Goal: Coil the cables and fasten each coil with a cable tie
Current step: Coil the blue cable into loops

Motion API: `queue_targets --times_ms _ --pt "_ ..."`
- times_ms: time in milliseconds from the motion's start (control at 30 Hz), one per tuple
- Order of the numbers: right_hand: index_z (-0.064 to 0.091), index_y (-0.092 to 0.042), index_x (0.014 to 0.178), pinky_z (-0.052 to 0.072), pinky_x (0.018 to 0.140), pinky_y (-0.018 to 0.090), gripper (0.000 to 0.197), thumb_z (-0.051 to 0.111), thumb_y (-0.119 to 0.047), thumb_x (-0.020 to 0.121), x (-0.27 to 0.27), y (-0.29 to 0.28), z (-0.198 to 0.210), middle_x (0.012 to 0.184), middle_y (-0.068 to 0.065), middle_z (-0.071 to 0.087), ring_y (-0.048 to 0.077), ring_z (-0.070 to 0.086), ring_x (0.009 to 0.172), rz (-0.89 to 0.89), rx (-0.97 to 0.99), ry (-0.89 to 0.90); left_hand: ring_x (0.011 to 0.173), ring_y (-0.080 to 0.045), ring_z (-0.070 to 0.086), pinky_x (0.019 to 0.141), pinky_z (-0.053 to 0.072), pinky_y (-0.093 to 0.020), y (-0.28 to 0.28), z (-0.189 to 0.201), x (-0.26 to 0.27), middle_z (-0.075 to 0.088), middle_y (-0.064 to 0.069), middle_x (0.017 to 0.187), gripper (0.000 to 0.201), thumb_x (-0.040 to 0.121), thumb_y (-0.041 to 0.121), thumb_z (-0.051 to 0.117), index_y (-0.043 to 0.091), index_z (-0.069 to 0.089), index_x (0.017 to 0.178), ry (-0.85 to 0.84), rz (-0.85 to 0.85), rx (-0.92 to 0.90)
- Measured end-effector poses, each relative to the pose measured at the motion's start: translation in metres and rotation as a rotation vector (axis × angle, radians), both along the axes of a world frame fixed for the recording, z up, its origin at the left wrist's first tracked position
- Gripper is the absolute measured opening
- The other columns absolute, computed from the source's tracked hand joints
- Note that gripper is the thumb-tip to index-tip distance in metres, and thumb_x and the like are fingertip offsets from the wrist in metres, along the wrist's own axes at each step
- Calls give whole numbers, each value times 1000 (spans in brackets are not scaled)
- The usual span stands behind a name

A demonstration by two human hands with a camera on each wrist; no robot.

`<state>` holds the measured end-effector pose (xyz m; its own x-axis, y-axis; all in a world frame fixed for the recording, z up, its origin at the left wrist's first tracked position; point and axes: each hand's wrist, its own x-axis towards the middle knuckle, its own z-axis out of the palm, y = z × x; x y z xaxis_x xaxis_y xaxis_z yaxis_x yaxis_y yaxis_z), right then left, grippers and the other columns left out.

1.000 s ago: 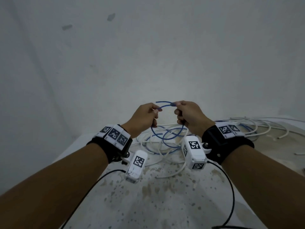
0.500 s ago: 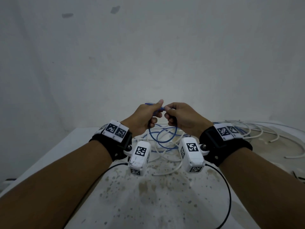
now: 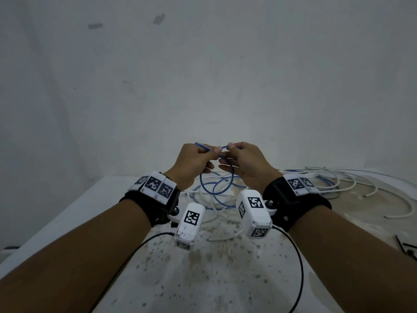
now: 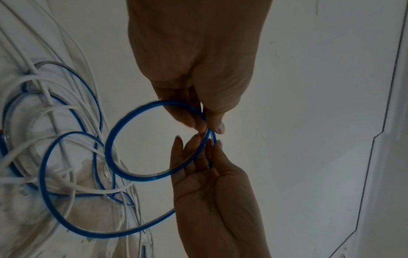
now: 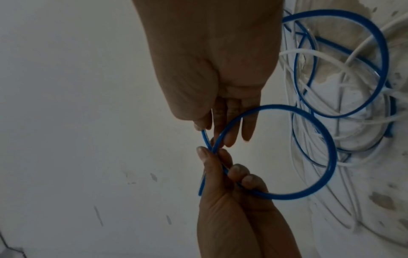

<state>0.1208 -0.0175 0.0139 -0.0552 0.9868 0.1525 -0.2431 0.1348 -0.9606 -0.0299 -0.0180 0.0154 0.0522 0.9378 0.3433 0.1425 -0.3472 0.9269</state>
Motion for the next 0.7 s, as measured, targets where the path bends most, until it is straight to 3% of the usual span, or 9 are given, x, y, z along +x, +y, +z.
queue_targets --times_ms 133,300,400,533,700 --pt "57 -5 99 53 60 28 10 58 -15 99 -6 0 -2 79 12 68 15 58 57 18 66 -109 52 -10 47 47 40 -21 1 -2 -2 64 4 63 10 89 19 70 11 73 83 -59 47 18" --pt "61 -5 91 46 51 23 7 59 -7 97 -1 2 -3 72 10 64 12 47 51 -36 82 -157 48 -8 34 39 28 -17 4 5 -1 52 -1 71 23 93 26 65 4 66 93 -235 -31 -255" --pt "59 -3 97 48 51 22 3 59 -7 97 4 3 -4 70 11 64 11 49 50 -61 51 -113 48 -8 28 39 22 -17 6 7 -3 48 -2 74 21 95 23 62 4 68 88 -178 -65 -252" --pt "57 -1 101 56 59 26 7 59 -7 97 8 4 -7 73 12 64 12 56 51 -83 34 -104 43 -7 29 39 25 -18 6 6 -3 44 -2 71 25 95 26 63 1 69 90 31 -21 -149" --pt "55 -2 100 58 68 32 10 56 -12 99 7 2 -4 79 15 68 18 64 60 -26 23 -155 44 -8 32 39 27 -18 8 5 -3 46 -3 68 24 94 25 63 2 68 87 80 19 -119"
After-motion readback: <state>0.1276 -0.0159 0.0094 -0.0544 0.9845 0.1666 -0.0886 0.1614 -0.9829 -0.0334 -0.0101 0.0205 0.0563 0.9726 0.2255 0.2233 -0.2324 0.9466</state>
